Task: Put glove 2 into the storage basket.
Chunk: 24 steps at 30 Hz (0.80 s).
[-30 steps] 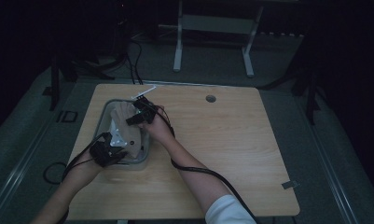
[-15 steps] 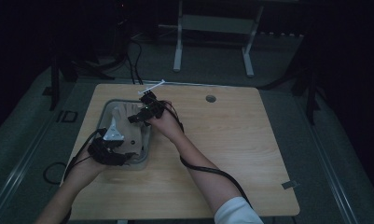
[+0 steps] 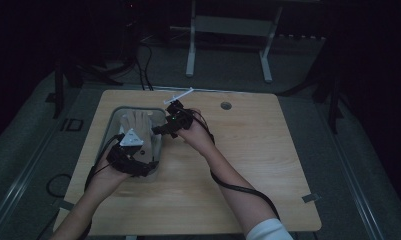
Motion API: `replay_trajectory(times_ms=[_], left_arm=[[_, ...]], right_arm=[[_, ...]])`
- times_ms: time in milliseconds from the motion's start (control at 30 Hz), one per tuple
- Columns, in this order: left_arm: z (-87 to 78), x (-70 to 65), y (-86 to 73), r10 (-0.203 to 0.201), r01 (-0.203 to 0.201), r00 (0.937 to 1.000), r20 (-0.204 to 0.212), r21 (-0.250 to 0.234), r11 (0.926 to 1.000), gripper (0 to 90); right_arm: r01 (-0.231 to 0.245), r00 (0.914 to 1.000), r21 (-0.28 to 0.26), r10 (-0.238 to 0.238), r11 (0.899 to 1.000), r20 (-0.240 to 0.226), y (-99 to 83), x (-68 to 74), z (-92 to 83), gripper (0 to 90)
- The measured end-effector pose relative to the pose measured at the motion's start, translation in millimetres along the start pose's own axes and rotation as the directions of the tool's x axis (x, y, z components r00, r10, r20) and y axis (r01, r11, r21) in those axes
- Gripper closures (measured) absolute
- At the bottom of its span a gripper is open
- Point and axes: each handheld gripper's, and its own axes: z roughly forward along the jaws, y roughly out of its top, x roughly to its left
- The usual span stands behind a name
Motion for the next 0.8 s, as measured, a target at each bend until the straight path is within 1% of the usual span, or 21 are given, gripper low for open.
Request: replay_trajectory(times_ms=[167, 233, 333, 367, 433, 467, 600, 700, 800], left_arm=[[9.5, -11.4, 9.3, 0.006, -0.006, 0.9995, 0.031, -0.011, 0.9999, 16.1], [13.9, -16.1, 12.3, 0.024, -0.024, 0.9989, 0.040, -0.013, 0.9996, 16.1], [20.5, -23.9, 16.0, 0.031, -0.030, 0.9977, 0.060, -0.024, 0.9993, 16.1], [22.4, -26.5, 17.0, 0.037, -0.034, 0.9970, 0.069, -0.032, 0.9989, 16.1], [26.9, -30.8, 18.6, 0.034, -0.029, 0.9944, 0.100, -0.046, 0.9985, 16.1], [29.2, -33.1, 19.3, 0.034, -0.029, 0.9937, 0.107, -0.051, 0.9983, 16.1], [37.9, -42.3, 21.2, 0.056, -0.048, 0.9915, 0.117, -0.068, 0.9965, 16.0], [44.9, -49.3, 21.6, 0.070, -0.061, 0.9880, 0.137, -0.072, 0.9955, 15.1], [52.1, -56.3, 20.3, 0.076, -0.063, 0.9853, 0.153, -0.088, 0.9942, 14.7]], right_arm=[[0.009, 0.9999, 0.005, -0.009, 1.000, 0.014, -11.0, -4.5, -12.1, 20.5], [0.013, 0.9997, 0.006, -0.013, 1.000, 0.019, -16.2, -7.1, -16.2, 20.4], [0.015, 0.9995, 0.004, -0.015, 1.000, 0.027, -24.4, -10.4, -22.7, 20.4], [0.018, 0.9995, 0.005, -0.018, 1.000, 0.027, -27.3, -11.4, -25.1, 20.4], [0.022, 0.9990, 0.005, -0.023, 1.000, 0.038, -33.3, -13.1, -30.2, 20.4], [0.022, 0.9990, 0.005, -0.022, 1.000, 0.039, -36.4, -14.6, -32.8, 20.4], [0.016, 0.9988, 0.005, -0.016, 1.000, 0.047, -48.8, -20.8, -42.0, 20.4], [0.010, 0.9984, 0.006, -0.010, 1.000, 0.056, -58.3, -24.7, -47.5, 20.3], [0.006, 0.9980, 0.007, -0.006, 1.000, 0.063, -67.9, -28.7, -51.5, 20.2]])
